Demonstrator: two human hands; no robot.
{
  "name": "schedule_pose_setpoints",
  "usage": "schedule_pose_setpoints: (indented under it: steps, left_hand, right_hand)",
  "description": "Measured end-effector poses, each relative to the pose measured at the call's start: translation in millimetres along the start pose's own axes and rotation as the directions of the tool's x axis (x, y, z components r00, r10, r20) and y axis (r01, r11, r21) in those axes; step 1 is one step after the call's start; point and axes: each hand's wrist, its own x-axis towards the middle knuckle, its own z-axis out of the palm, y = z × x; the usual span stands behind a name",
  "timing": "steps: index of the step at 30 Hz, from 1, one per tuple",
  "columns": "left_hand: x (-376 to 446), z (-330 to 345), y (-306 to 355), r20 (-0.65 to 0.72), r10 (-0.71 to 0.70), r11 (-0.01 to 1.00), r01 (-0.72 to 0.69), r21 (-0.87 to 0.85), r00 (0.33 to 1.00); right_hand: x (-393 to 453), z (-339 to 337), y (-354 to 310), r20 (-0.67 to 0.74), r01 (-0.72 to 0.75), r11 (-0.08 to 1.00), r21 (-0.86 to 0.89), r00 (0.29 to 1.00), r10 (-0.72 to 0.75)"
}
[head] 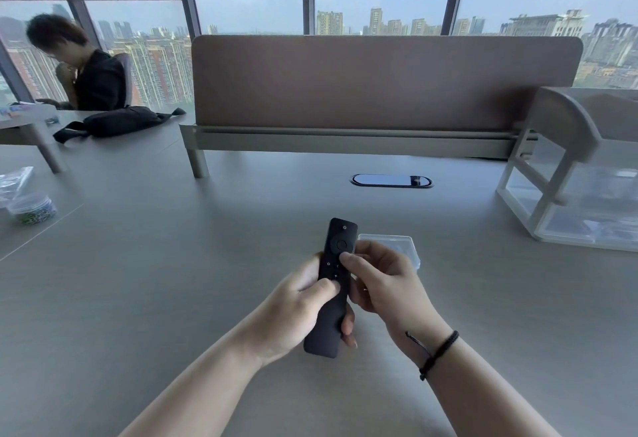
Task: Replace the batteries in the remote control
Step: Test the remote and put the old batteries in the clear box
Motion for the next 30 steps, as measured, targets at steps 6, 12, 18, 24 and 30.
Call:
schedule_pose_setpoints:
  steps: [6, 12, 18, 24, 30]
  left_hand:
    - [-1.6, 2.8, 0.9, 0.03, -0.015, 0.999, 0.013, 0.038, 0.999]
    - [-0.8, 3.0, 1.9, 0.019, -0.055, 0.998, 0.054, 0.007, 0.998]
    - [0.4, 2.2, 4.7, -0.019, -0.103, 0.987, 0.1, -0.123, 0.994]
    - [0.6, 1.5, 7.3, -0.132, -0.161, 0.975, 0.137, -0.173, 0.978]
    - [0.2, 2.1, 6.7, -0.13, -0.174, 0.973, 0.15, -0.176, 0.976]
  right_hand:
    - [-1.8, -0.6, -0.3, -0.019, 0.047, 0.993, -0.104, 0.999, -0.05]
    - [-3.0, 1.5, -2.9, -0.014, 0.066, 0.99, -0.124, 0.998, -0.068]
    - [-6.5, 3.6, -6.8, 0.048, 0.072, 0.994, -0.085, 0.997, -0.069]
    - [-13.2, 10.2, -10.4, 0.178, 0.037, 0.998, -0.044, 0.984, -0.028]
    - [-11.5, 8.0, -8.0, 0.155, 0.02, 0.998, -0.064, 0.988, -0.01]
